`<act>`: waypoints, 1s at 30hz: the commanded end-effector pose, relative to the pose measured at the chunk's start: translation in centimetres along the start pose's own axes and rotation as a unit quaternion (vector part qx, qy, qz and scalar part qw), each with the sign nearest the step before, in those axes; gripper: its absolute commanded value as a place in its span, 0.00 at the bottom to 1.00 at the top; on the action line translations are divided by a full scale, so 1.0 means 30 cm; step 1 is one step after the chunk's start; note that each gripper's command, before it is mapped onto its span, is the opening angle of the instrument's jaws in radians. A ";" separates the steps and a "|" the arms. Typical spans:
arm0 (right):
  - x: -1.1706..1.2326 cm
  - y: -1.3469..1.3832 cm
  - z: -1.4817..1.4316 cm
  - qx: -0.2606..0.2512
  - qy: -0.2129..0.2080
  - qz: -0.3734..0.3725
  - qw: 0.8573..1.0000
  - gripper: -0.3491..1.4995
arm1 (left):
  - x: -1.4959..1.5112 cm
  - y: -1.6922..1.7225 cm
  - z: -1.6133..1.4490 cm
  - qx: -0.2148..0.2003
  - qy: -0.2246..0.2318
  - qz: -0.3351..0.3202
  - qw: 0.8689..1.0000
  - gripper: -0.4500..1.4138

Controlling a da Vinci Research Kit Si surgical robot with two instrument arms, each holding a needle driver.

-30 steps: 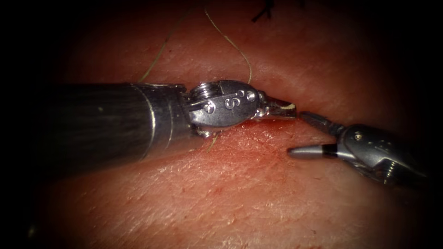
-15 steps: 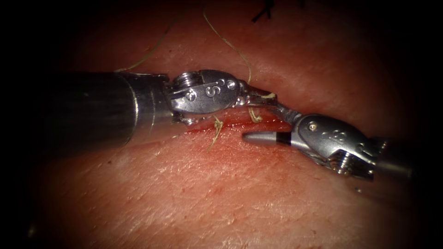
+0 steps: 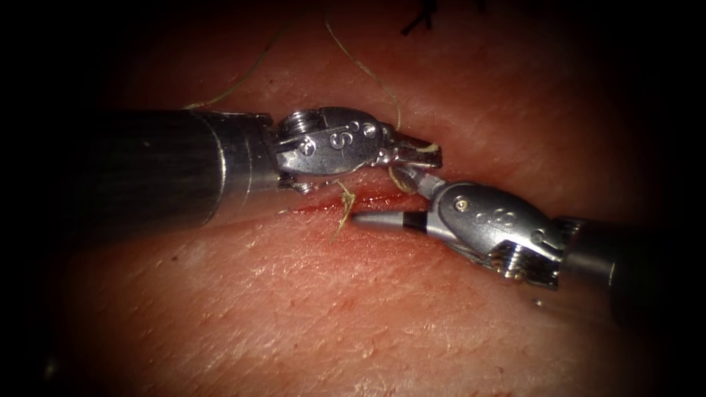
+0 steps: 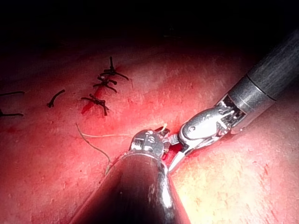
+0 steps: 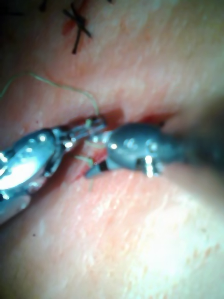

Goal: Wound Closure

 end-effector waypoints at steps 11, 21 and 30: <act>-0.0012 0.0029 0.0074 0.005 -0.007 -0.001 1.000 0.99 | 0.003 0.003 0.000 -0.001 0.005 -0.002 1.000 0.00; -0.0014 -0.0013 0.0129 0.014 -0.004 -0.003 1.000 0.99 | 0.005 0.003 -0.001 -0.002 0.011 -0.004 1.000 0.00; -0.0024 0.0001 0.0152 0.019 -0.007 -0.005 1.000 0.98 | 0.005 0.003 -0.001 -0.001 0.012 -0.004 1.000 0.00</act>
